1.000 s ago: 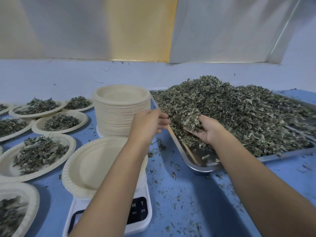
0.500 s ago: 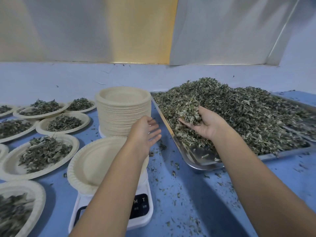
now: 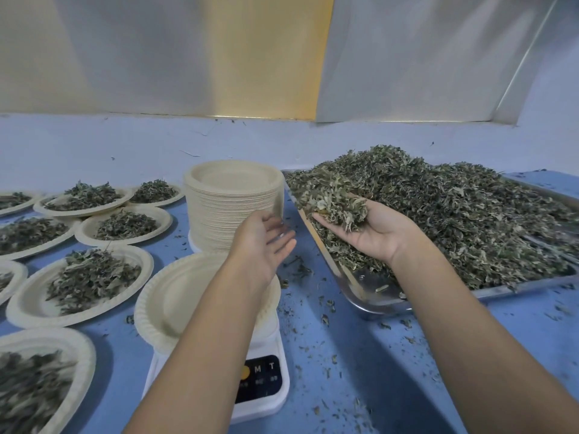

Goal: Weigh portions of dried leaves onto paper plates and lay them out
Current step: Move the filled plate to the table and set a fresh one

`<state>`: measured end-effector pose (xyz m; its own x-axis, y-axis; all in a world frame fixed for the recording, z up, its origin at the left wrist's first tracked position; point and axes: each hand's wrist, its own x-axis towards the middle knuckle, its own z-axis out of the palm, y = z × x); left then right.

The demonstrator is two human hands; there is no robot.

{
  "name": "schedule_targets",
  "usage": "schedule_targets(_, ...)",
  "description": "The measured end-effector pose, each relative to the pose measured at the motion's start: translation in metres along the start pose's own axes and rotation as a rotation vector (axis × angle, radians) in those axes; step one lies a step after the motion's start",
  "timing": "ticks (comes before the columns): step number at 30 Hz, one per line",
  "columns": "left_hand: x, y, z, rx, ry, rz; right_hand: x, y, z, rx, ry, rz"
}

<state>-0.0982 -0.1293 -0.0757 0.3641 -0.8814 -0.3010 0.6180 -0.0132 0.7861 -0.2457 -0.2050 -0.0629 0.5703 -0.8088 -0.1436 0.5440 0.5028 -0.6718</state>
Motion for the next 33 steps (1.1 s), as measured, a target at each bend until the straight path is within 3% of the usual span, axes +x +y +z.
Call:
schedule_targets(5, -0.012, 0.013, -0.018, -0.232, -0.061, -0.051, -0.004, 0.021, 0.031, -0.07, -0.181, 0.127)
schedule_targets(9, -0.02, 0.032, -0.038, -0.331, -0.021, 0.008, -0.002, 0.045, 0.055, -0.152, -0.286, 0.188)
schedule_targets(19, -0.034, 0.063, -0.089, -0.219, 0.106, 0.138, 0.001, 0.091, 0.087, -0.533, -0.387, 0.183)
schedule_targets(27, -0.032, 0.056, -0.089, 0.147, 0.223, 0.271, 0.0, 0.11, 0.099, -0.951, -0.264, -0.053)
schedule_targets(33, -0.029, 0.038, -0.079, 0.241, 0.298, 0.416, -0.008, 0.12, 0.106, -1.261, -0.211, -0.27)
